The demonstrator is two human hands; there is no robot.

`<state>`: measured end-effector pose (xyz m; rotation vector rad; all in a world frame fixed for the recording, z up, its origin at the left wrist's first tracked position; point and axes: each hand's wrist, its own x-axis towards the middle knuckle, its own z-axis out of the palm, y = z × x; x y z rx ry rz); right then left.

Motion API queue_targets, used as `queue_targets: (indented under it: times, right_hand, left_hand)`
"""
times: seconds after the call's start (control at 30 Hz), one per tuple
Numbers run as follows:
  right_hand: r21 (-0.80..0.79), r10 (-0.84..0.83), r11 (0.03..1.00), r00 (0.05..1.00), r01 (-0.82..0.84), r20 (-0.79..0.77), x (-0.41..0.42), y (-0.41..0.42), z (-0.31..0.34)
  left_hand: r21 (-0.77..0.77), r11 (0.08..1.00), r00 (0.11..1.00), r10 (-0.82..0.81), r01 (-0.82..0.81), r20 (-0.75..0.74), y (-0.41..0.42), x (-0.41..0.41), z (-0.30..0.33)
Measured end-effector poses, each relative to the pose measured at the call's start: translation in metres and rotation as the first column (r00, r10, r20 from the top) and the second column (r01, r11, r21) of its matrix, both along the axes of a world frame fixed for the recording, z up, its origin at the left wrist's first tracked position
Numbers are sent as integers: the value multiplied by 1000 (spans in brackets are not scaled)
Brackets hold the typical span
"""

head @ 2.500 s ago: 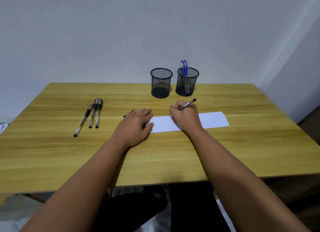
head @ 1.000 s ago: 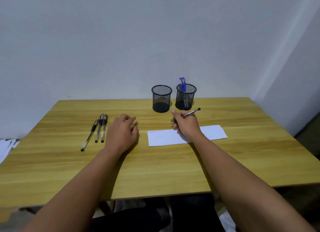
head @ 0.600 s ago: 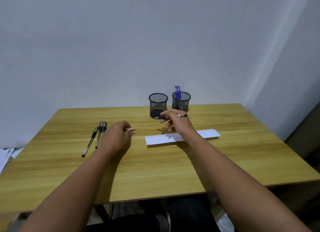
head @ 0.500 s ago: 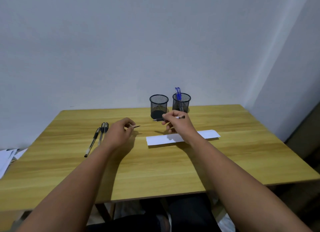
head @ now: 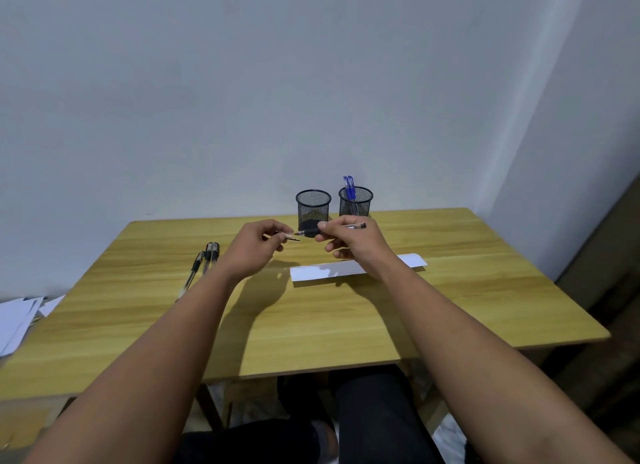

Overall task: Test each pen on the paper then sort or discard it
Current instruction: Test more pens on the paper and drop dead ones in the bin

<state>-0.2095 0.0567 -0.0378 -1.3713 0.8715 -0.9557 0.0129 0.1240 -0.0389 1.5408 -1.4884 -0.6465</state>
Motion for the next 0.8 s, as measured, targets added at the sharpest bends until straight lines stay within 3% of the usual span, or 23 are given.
queue_targets:
  times: [0.8]
  right_hand:
    - [65,6,998,987,-17,160,0,21,11]
  left_hand:
    - [1,999,962,34,-35,-271,22,-14,13]
